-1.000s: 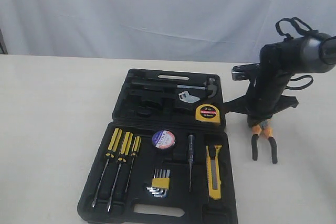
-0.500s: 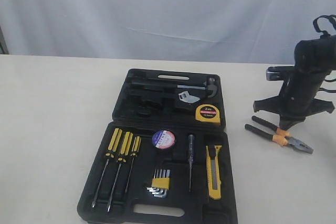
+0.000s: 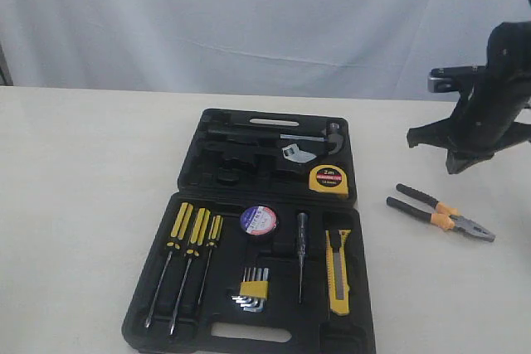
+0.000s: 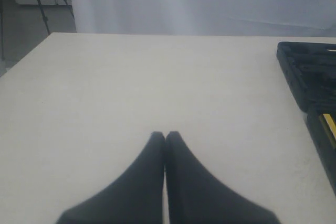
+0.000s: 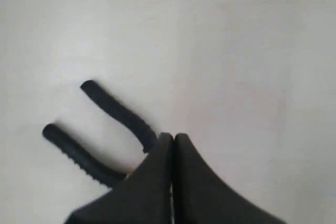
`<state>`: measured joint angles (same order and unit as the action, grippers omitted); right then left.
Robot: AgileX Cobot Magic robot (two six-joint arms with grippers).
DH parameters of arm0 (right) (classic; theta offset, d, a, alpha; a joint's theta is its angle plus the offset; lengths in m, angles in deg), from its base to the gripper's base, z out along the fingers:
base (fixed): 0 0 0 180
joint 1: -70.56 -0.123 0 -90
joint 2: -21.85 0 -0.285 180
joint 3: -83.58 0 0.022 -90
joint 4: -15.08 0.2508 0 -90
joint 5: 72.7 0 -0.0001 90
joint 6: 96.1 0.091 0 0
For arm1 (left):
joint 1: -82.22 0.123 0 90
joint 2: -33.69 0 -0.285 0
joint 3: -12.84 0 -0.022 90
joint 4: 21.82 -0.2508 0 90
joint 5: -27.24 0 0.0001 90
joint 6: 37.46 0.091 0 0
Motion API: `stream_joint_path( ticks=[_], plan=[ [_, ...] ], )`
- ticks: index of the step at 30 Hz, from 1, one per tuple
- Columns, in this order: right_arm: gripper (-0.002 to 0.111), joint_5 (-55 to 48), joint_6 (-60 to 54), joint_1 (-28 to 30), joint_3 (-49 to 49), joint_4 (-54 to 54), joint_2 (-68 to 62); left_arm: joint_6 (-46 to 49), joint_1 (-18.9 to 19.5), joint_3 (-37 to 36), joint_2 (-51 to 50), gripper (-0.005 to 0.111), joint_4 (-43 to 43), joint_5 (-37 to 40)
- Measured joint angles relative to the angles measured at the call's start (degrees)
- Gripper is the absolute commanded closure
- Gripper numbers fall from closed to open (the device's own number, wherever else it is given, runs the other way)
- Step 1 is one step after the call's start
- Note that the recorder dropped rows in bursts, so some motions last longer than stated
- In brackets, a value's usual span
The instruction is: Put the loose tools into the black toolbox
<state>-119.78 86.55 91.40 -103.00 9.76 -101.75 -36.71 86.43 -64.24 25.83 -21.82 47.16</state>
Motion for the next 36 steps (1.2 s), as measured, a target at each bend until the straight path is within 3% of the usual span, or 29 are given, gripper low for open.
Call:
stream_joint_path(
  ticks=[10,13,17,19,36],
  plan=[
    [0.108,-11.0,-21.3,0.0,0.0,2.0,7.6,0.0,0.0,0.0,0.0,0.107,0.0,0.0],
    [0.090,-13.2,-23.4,0.0,0.0,2.3,8.0,0.0,0.0,0.0,0.0,0.107,0.0,0.0],
    [0.046,-15.2,-25.7,0.0,0.0,2.5,8.0,0.0,0.0,0.0,0.0,0.107,0.0,0.0],
    [0.033,-15.7,-26.4,0.0,0.0,2.5,8.0,0.0,0.0,0.0,0.0,0.107,0.0,0.0],
    [0.031,-16.0,-34.9,0.0,0.0,5.3,3.9,0.0,0.0,0.0,0.0,0.107,0.0,0.0]
  ],
)
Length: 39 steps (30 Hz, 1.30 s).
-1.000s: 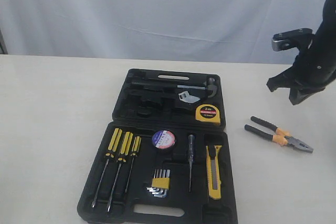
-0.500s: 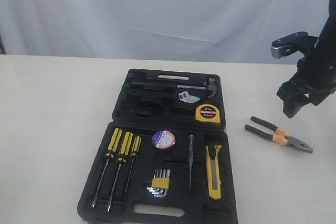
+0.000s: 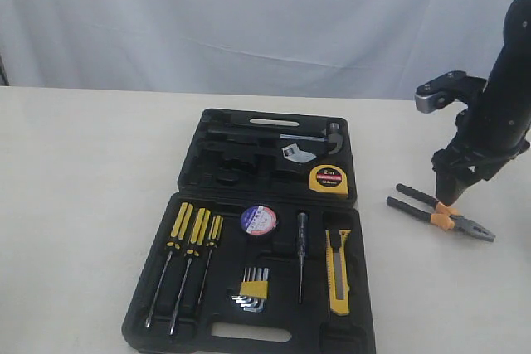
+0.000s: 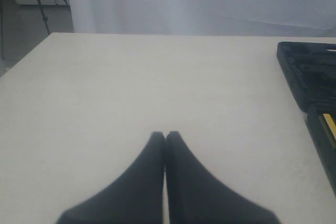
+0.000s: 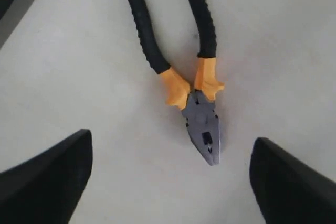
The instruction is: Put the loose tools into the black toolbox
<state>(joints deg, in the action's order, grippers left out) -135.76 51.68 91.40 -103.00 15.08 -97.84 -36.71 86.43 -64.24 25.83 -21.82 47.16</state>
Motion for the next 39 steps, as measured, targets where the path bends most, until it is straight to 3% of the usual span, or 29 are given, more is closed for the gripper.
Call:
stream_joint_path(
  ticks=[23,26,29,33,39],
  plan=[
    [0.035,8.3,-8.3,0.2,0.0,-0.5,-12.2,0.0,0.0,0.0,0.0,0.107,0.0,0.0],
    [0.048,8.7,-9.2,0.9,0.0,0.0,-12.8,0.0,0.0,0.0,0.0,0.107,0.0,0.0],
    [0.068,8.8,-9.6,1.8,0.0,0.0,-12.8,0.0,0.0,0.0,0.0,0.107,0.0,0.0],
    [0.109,8.9,-9.7,2.0,0.0,0.0,-12.8,0.0,0.0,0.0,0.0,0.107,0.0,0.0],
    [0.109,6.5,-9.6,2.0,-3.5,0.0,-13.2,0.0,0.0,0.0,0.0,0.107,0.0,0.0]
  ],
)
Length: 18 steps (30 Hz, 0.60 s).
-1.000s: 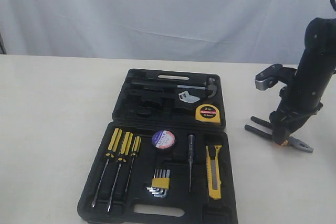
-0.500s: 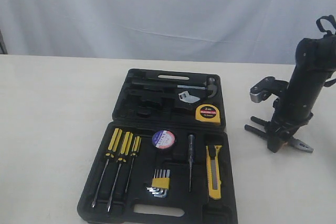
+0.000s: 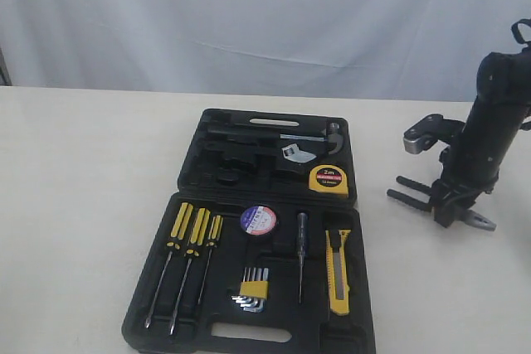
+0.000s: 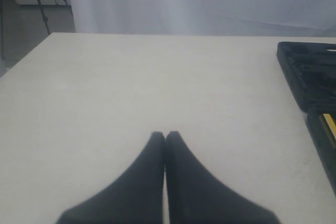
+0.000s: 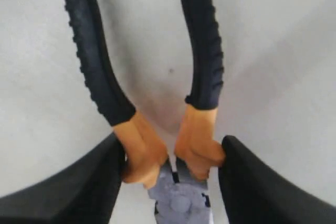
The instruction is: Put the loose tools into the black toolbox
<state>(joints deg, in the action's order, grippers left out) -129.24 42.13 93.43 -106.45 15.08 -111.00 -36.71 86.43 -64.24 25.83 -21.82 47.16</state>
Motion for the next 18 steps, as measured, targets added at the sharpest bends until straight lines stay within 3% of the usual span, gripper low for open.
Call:
stream_joint_path(
  ticks=[5,18],
  plan=[
    [0.109,-5.0,0.0,-1.6,-7.5,0.6,5.0,0.0,0.0,0.0,0.0,0.107,0.0,0.0],
    [0.109,-7.1,0.0,-21.4,-21.2,-0.9,1.9,0.0,0.0,0.0,0.0,0.107,0.0,0.0]
  ],
)
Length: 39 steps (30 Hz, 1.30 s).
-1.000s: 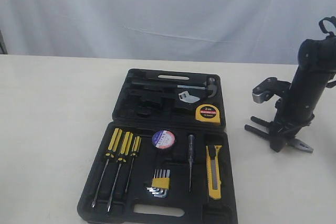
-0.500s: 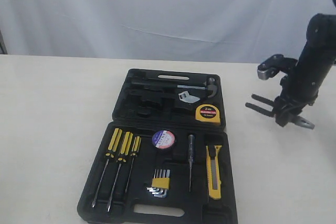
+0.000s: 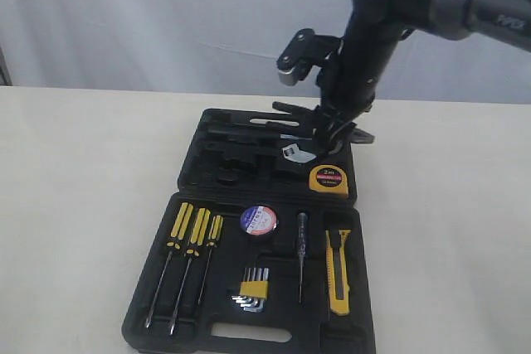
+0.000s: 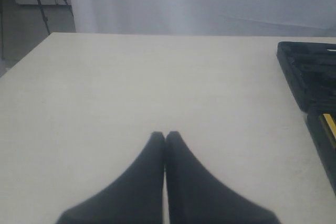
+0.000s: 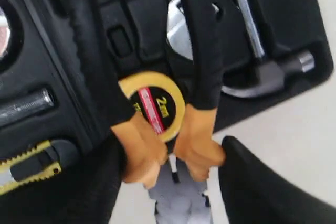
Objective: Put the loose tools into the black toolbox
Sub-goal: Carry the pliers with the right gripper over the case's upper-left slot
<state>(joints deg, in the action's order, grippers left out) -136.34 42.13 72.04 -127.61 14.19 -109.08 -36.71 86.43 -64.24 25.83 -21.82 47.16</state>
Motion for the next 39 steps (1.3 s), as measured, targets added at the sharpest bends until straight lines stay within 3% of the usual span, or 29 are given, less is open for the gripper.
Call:
stream_joint_path(
  ticks=[13,23,39],
  plan=[
    [0.109,-0.5,0.0,-9.2,-11.2,0.9,-11.3,0.0,0.0,0.0,0.0,0.107,0.0,0.0],
    [0.109,4.6,0.0,-9.6,-17.0,1.8,-16.6,0.0,0.0,0.0,0.0,0.107,0.0,0.0],
    [0.109,4.6,-3.6,-9.6,-17.8,7.4,-20.4,0.0,0.0,0.0,0.0,0.107,0.0,0.0]
  ],
)
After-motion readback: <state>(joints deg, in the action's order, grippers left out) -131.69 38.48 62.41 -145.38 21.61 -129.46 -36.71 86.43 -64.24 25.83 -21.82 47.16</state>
